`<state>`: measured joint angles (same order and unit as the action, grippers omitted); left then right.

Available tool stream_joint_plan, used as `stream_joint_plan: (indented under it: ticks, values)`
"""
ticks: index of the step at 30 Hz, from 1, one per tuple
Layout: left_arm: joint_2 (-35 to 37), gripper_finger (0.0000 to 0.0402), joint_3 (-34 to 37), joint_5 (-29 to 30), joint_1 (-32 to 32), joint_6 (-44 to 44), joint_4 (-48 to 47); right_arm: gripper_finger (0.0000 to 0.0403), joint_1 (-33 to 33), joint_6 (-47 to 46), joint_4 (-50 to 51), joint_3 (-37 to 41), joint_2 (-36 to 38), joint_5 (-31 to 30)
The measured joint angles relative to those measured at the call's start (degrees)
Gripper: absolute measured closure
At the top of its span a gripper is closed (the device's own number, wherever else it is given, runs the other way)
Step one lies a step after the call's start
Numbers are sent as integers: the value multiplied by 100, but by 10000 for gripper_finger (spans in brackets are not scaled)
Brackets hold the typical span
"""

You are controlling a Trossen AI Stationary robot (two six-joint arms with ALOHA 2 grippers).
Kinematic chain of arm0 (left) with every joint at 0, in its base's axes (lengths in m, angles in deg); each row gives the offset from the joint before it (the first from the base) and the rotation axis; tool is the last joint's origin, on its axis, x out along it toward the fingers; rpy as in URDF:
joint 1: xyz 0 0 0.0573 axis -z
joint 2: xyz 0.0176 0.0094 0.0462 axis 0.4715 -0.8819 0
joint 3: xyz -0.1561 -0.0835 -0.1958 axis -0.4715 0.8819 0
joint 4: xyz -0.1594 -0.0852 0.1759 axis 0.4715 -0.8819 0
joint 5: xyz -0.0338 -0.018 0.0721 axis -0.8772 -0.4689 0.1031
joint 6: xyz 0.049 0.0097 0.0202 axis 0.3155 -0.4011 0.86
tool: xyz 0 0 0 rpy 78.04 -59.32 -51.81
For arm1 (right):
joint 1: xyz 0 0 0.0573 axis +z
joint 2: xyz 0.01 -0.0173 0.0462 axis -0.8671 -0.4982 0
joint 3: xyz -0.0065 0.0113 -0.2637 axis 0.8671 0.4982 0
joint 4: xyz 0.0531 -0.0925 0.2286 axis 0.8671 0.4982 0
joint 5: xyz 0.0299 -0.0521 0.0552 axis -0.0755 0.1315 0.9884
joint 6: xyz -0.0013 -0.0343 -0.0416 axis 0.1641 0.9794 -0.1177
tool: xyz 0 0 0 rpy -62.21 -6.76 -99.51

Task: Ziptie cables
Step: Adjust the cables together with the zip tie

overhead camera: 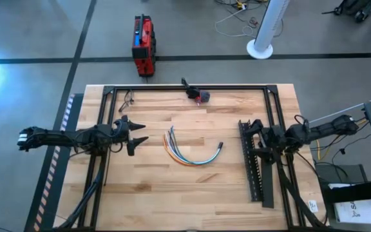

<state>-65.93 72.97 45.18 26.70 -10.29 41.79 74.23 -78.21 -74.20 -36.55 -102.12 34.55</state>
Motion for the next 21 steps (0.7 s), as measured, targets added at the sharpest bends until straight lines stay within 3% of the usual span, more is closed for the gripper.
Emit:
stream_joint_plan:
  ticks: [12,21]
  values:
    - [1,127,1,-2,0,-1,0,55,2,-638,-1132,-33,-1592,-298]
    - [0,127,0,-2,0,-2,0,55,-2,-223,-1174,-882,-3189,-300]
